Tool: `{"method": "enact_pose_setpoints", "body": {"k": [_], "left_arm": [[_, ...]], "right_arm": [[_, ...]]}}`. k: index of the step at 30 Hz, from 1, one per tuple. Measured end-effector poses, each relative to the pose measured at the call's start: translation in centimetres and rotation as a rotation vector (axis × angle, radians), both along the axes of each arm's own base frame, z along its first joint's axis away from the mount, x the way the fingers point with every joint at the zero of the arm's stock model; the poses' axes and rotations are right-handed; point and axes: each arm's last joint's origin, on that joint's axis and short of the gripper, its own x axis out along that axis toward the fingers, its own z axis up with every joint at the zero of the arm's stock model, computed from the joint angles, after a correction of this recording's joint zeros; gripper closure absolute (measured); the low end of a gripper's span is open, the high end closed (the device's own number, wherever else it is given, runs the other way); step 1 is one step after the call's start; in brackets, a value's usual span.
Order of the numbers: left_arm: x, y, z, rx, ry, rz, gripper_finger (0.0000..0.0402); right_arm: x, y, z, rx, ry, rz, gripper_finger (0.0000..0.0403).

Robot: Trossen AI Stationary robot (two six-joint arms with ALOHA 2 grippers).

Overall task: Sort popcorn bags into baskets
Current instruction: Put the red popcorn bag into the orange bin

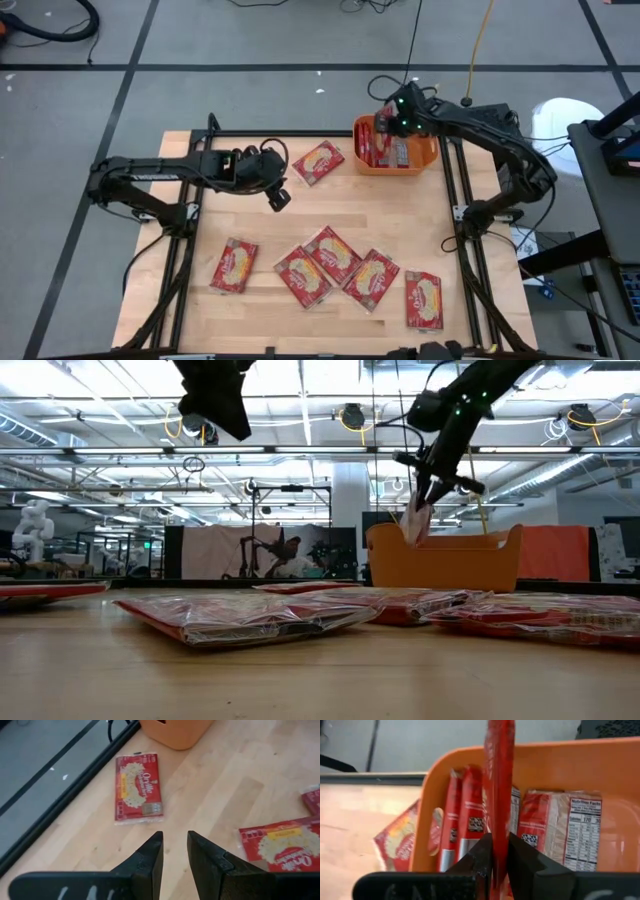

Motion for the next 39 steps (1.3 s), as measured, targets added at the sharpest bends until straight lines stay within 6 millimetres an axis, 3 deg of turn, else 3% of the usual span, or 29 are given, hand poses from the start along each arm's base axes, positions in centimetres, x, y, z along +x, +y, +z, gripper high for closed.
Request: {"method": "enact_pose_setpoints", "body": {"k": [6,18,28,39], "left_arm": [[-0.2,1.1,0.0,0.007,0.006,0.032,0.0309],[-0.4,2.5,0.0,0.002,0.005,0.08,0.0309],[-0.6,3.7,0.1,0.028,0.018,0.091,0.0309],[-0.8,4.5,0.1,0.035,0.02,0.112,0.0309]], "right_arm": [[0.6,-0.5,-1.6,0.041,0.054,0.021,0.0369],[0.5,0.6,-1.8,0.182,0.017,0.026,0.0369],[0.2,0.3,-2.1,0.158,0.069,0.002,0.0367],[0.1,0.0,-2.4,0.128,0.067,-0.021,0.0304]]}}
